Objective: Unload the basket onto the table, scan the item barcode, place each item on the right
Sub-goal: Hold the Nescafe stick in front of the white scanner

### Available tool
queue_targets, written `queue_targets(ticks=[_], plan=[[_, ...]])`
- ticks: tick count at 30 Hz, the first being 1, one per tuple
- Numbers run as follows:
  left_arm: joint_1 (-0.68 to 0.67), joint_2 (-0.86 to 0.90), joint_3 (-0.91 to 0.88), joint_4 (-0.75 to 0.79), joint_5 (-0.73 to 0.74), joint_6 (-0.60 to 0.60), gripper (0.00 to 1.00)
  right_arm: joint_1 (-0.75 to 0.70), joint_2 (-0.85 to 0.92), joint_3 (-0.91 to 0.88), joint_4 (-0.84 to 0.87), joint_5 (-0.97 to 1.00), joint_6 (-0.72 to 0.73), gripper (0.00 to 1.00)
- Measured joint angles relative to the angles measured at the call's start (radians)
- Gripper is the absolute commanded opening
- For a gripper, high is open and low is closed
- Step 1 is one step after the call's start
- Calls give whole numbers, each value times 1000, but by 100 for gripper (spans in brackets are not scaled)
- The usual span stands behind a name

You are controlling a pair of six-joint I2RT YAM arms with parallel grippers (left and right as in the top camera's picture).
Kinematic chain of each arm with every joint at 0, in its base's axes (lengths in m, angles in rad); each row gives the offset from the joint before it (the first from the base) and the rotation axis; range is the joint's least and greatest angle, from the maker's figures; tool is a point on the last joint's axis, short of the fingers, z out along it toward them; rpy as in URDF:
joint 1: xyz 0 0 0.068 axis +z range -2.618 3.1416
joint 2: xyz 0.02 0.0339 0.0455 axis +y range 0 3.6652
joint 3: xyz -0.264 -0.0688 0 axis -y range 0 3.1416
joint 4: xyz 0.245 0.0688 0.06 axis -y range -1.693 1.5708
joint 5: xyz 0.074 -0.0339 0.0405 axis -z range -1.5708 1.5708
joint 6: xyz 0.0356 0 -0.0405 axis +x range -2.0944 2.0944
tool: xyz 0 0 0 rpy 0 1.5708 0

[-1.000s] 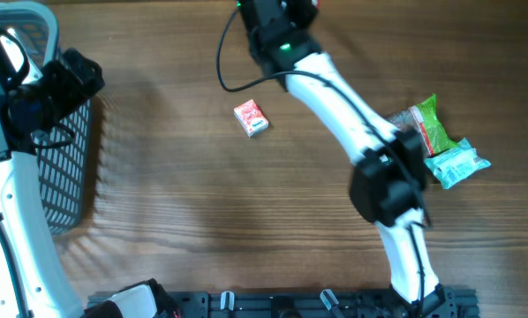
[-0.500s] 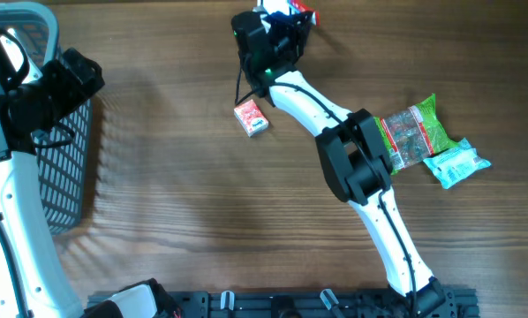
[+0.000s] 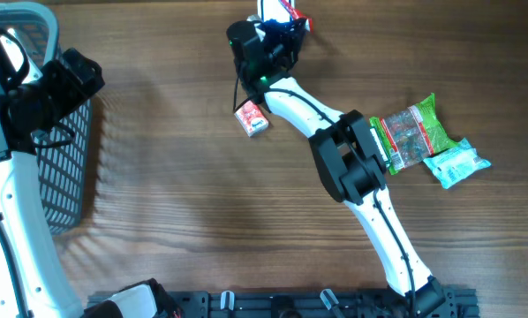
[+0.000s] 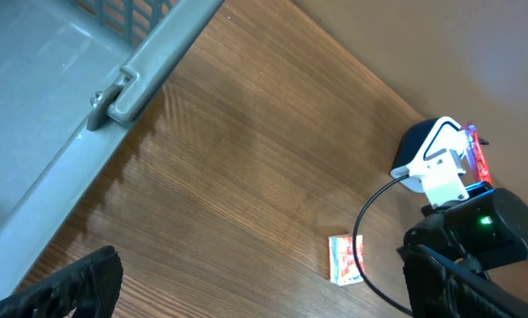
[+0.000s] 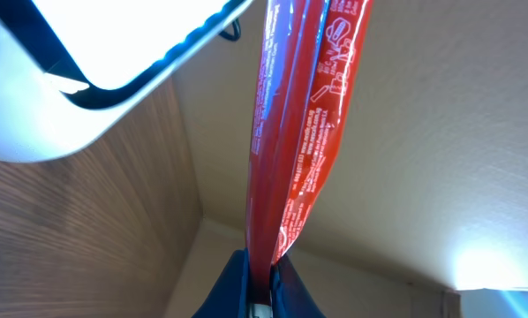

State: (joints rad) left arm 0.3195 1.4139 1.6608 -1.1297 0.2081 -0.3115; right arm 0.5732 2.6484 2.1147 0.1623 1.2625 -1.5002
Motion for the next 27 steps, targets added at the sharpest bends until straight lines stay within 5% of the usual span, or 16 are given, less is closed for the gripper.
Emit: queue_targets(ticks=[15,27], plan=[[0,0,0,0,0,0,100,-44,0,0,-17,-6,-15,4],[0,0,0,0,0,0,100,-83,0,0,-115,-48,154,4]])
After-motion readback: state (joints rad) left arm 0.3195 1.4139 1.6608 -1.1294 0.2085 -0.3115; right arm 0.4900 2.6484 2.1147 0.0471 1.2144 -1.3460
